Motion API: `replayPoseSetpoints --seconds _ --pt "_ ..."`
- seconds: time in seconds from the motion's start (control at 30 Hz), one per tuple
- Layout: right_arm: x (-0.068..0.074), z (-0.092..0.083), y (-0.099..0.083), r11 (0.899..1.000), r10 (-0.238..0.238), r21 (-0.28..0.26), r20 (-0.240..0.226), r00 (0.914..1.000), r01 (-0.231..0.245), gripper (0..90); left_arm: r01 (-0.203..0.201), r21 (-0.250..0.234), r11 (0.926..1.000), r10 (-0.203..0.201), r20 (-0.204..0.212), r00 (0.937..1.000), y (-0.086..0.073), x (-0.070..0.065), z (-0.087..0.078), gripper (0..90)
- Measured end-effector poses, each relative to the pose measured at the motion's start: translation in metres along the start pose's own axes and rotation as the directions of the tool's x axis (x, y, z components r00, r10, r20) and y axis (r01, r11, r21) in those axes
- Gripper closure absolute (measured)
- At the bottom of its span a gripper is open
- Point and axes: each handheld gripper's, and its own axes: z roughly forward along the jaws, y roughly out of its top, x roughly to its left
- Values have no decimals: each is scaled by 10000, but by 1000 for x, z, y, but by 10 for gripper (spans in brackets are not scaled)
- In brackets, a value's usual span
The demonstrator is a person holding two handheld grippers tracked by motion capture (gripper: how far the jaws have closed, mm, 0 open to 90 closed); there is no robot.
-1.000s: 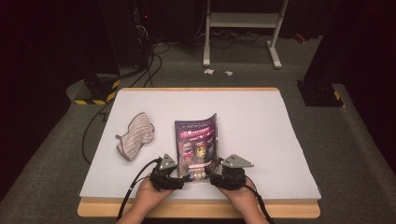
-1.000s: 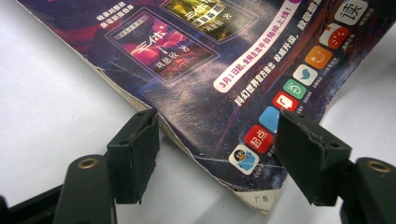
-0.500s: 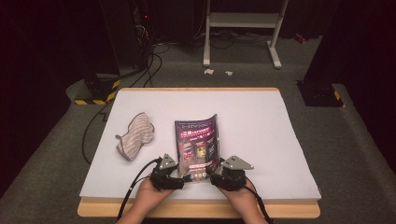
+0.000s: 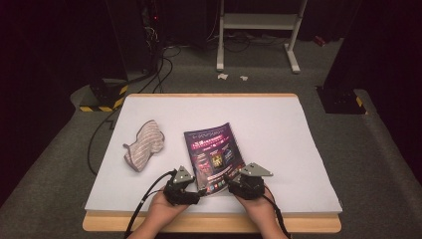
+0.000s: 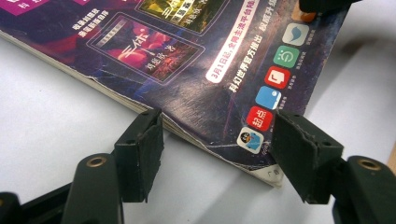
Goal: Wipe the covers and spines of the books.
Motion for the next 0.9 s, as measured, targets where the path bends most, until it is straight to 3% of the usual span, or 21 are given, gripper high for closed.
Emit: replayPoseSetpoints --seconds 0.23,0.47,0.67,0.9 --pt "-3 6 1 9996 278 113 -52 9996 -277 484 124 -59 9999 -124 33 9999 -1 0 0 349" --pt "-4 7 2 9998 161 91 195 9997 -163 552 108 84 9999 -108 76 9999 0 2 -3 342" --pt "-11 10 3 9990 434 80 170 9989 -436 603 42 -77 10000 -44 -242 9997 -1 6 -14 330" --pt "-19 11 5 9980 626 34 152 9979 -626 647 379 -266 9989 -397 -696 9968 -6 20 -27 320"
